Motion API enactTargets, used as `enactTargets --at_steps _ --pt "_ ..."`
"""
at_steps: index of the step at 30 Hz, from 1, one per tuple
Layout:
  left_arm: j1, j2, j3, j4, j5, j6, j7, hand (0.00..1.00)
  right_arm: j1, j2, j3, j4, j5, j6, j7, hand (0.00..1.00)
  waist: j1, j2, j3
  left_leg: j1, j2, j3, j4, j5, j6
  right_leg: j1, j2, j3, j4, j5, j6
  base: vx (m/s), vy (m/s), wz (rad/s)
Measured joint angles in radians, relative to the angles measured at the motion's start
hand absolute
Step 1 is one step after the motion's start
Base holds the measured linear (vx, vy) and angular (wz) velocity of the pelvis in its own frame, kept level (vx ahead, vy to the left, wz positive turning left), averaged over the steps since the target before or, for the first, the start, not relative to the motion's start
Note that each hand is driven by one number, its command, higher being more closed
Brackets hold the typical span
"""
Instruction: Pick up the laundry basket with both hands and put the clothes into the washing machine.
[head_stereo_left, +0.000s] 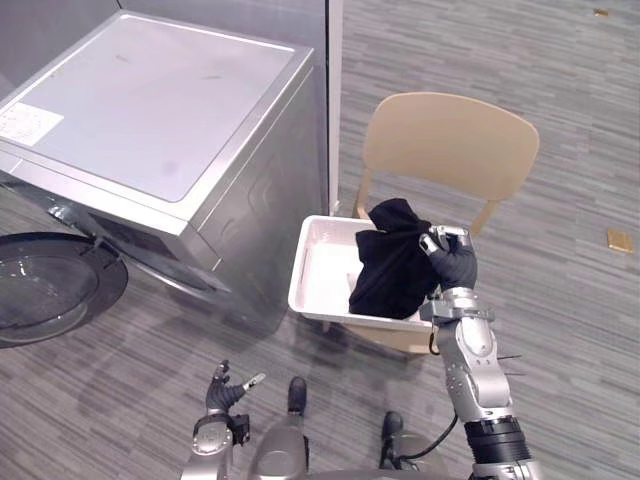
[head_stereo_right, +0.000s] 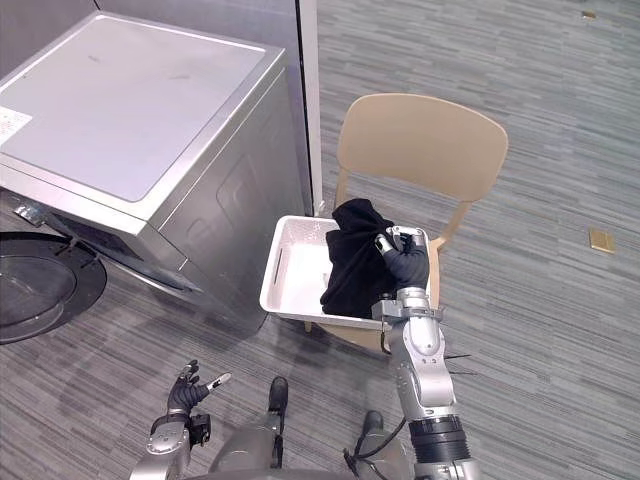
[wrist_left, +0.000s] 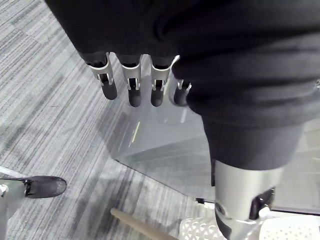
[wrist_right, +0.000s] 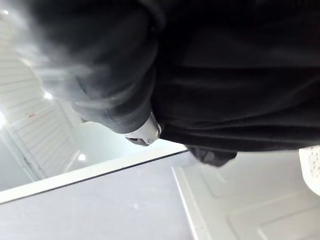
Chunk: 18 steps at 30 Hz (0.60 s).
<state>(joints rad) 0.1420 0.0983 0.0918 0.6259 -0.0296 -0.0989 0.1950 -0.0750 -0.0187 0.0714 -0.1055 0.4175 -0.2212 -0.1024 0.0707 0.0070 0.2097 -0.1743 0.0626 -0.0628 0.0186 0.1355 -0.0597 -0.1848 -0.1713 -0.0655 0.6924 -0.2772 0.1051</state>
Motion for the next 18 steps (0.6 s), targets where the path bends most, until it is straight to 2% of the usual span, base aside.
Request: enactTargets --at_steps 2,3,5,6,7,8,9,10,12,13,14,15,17,18 --pt "0.027 -0.011 0.014 -0.026 -0.002 0.001 0.001 0.0 -0.011 0.0 0.035 -0.028 0.017 -0.012 0.005 1.0 0.004 -0.006 -0.004 -0.03 -0.011 -0.027 0.033 0.0 0.0 0.026 -0.004 0.034 0.056 -0.024 -0.003 -0.15 -0.253 0.6" --pt "0.051 -0.03 0.034 -0.064 -0.005 0.0 0.004 0.0 -0.018 0.001 0.063 -0.068 0.029 -0.018 0.012 1.0 0.016 -0.005 -0.005 -0.068 -0.01 -0.045 0.057 0.0 0.0 0.031 0.021 0.051 0.01 -0.067 -0.007 -0.21 -0.278 0.43" --pt "0.089 -0.061 0.033 -0.119 -0.019 -0.007 0.004 0.0 -0.017 -0.001 0.083 -0.127 0.045 -0.031 0.013 1.0 0.057 -0.004 -0.017 -0.119 0.01 -0.037 0.059 0.001 0.001 0.047 0.047 0.016 -0.112 -0.154 -0.032 -0.25 -0.276 0.17" --pt "0.107 -0.097 0.025 -0.124 -0.036 -0.008 0.004 0.0 -0.019 -0.01 0.084 -0.152 0.049 -0.046 0.016 1.0 0.061 0.026 -0.02 -0.159 0.029 -0.06 0.064 0.006 0.008 0.037 0.072 -0.026 -0.127 -0.168 -0.053 -0.35 -0.336 0.6" --pt "0.147 -0.123 -0.013 -0.152 -0.046 -0.008 0.004 0.0 -0.013 -0.025 0.085 -0.153 0.066 -0.053 0.014 1.0 0.046 0.053 -0.033 -0.182 0.048 -0.102 0.034 -0.007 0.018 0.021 0.104 -0.08 -0.123 -0.163 -0.074 -0.28 -0.267 0.78" --pt "0.152 -0.126 -0.035 -0.162 -0.05 -0.007 0.002 0.0 -0.01 -0.032 0.082 -0.153 0.066 -0.053 0.012 1.0 0.046 0.055 -0.035 -0.181 0.051 -0.105 0.009 -0.034 0.051 0.021 0.106 -0.101 -0.128 -0.157 -0.087 -0.23 -0.213 0.99" --pt "0.149 -0.128 -0.071 -0.167 -0.054 -0.007 0.0 0.0 -0.012 -0.04 0.074 -0.152 0.065 -0.053 0.01 1.0 0.047 0.053 -0.035 -0.185 0.056 -0.079 -0.01 -0.139 0.11 0.023 0.097 -0.133 -0.162 -0.134 -0.11 -0.17 -0.112 0.85" --pt "0.138 -0.132 -0.097 -0.188 -0.057 -0.007 -0.002 0.0 -0.042 -0.053 0.061 -0.131 0.064 -0.055 0.011 1.0 0.043 0.041 -0.03 -0.206 0.055 -0.001 0.015 -0.128 0.077 0.019 0.078 -0.17 -0.203 -0.098 -0.135 -0.16 -0.104 0.87" --pt "0.136 -0.13 -0.12 -0.23 -0.057 -0.008 -0.017 0.0 -0.077 -0.053 0.038 -0.104 0.064 -0.055 0.008 1.0 0.025 0.038 -0.034 -0.211 0.034 0.101 0.131 -0.107 0.054 0.022 0.055 -0.225 -0.256 -0.053 -0.145 -0.13 -0.134 0.88" --pt "0.14 -0.125 -0.13 -0.258 -0.057 -0.009 -0.021 0.0 -0.082 -0.054 0.038 -0.104 0.063 -0.055 0.008 1.0 0.021 0.04 -0.036 -0.2 0.029 0.126 0.184 -0.108 0.054 0.022 0.049 -0.241 -0.266 -0.045 -0.149 -0.13 -0.137 0.86" --pt "0.141 -0.121 -0.141 -0.306 -0.056 -0.018 -0.021 0.0 -0.089 -0.054 0.039 -0.104 0.062 -0.055 0.008 1.0 0.021 0.045 -0.039 -0.166 0.027 0.148 0.271 -0.113 0.052 0.022 0.046 -0.266 -0.275 -0.037 -0.158 -0.11 -0.073 0.73" --pt "0.127 -0.116 -0.154 -0.339 -0.056 -0.031 -0.021 0.0 -0.096 -0.055 0.038 -0.104 0.06 -0.056 0.008 1.0 0.016 0.05 -0.045 -0.11 0.025 0.147 0.296 -0.154 0.035 0.022 0.044 -0.293 -0.28 -0.034 -0.161 -0.09 -0.036 0.73" --pt "0.079 -0.1 -0.196 -0.367 -0.055 -0.044 -0.021 0.0 -0.124 -0.057 0.039 -0.096 0.042 -0.056 0.009 1.0 0.01 0.056 -0.048 -0.032 0.025 0.143 0.185 -0.155 0.006 0.028 0.047 -0.331 -0.3 -0.018 -0.158 -0.08 -0.004 0.66" --pt "0.055 -0.095 -0.226 -0.387 -0.049 -0.046 -0.02 0.0 -0.147 -0.056 0.039 -0.091 0.041 -0.054 0.01 1.0 -0.002 0.064 -0.054 0.021 0.025 0.138 0.073 -0.118 -0.028 0.045 0.056 -0.355 -0.321 -0.005 -0.152 -0.07 0.013 0.55"
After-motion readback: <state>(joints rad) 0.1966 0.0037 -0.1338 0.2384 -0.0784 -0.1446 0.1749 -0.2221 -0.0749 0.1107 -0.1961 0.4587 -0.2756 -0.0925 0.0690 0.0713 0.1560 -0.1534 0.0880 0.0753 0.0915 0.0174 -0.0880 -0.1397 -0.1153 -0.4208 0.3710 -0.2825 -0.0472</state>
